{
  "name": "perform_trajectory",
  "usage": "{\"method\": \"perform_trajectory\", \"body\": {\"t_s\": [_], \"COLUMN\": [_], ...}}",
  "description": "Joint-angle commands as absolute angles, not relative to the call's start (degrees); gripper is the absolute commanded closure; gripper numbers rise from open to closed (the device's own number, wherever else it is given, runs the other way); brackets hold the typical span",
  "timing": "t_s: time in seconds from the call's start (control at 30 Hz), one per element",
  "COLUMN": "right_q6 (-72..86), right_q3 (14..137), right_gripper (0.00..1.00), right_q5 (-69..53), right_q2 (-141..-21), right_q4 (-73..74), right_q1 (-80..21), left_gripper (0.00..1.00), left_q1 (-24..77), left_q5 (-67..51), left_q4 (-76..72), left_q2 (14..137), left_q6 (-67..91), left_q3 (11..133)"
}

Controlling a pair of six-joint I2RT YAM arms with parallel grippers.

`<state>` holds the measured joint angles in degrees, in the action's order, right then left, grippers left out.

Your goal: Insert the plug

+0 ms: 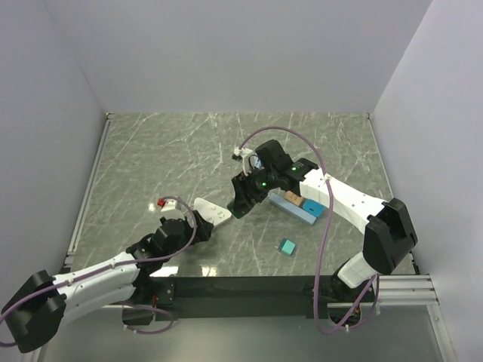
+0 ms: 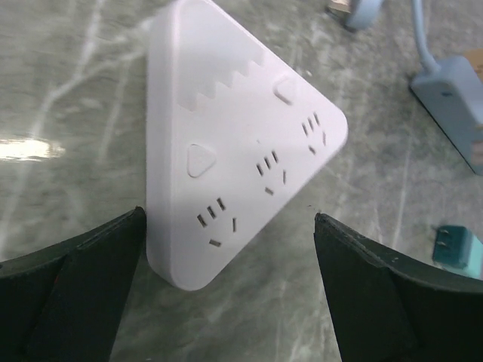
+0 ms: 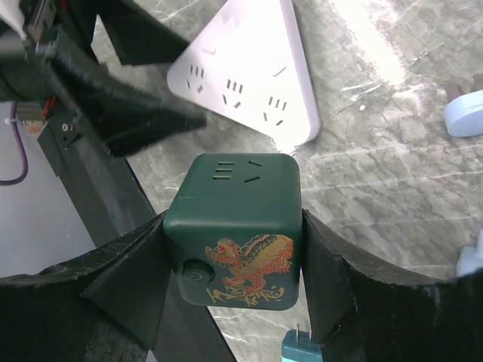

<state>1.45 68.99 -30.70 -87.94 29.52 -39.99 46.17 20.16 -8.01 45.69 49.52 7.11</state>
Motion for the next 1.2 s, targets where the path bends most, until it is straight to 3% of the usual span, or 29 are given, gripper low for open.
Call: {"method": "perform_trajectory", "body": {"t_s": [0.0,0.3,0.63,1.17], "right_q6": [1.93,0.10,-1.24,32.14], "right_q3": [69.43,65.66,68.55,69.26], "right_gripper": [1.00,1.00,1.00,1.00], "right_q5": [-29.53,-24.96,-19.34,-6.86], "right_q2": [-87.45,-85.43,-89.64,-96.15], "right_q4": [27.07,26.63,25.76,12.84], "right_q1": [-40.25,-42.36,-44.30,-45.26], "left_gripper": [0.00,0.01,0.01,0.01], "left_q1": [48.77,50.71,48.87,42.54], "left_q5": [18.46,14.15,10.37,18.81], "left_q4": [-14.23,-26.89,-23.56,-22.23], "left_q2": [47.45,58.61,54.41,44.91], "left_q6": [51.24,48.35,43.51,45.35], "left_q3": [9.32,12.21,15.47,8.88]}}
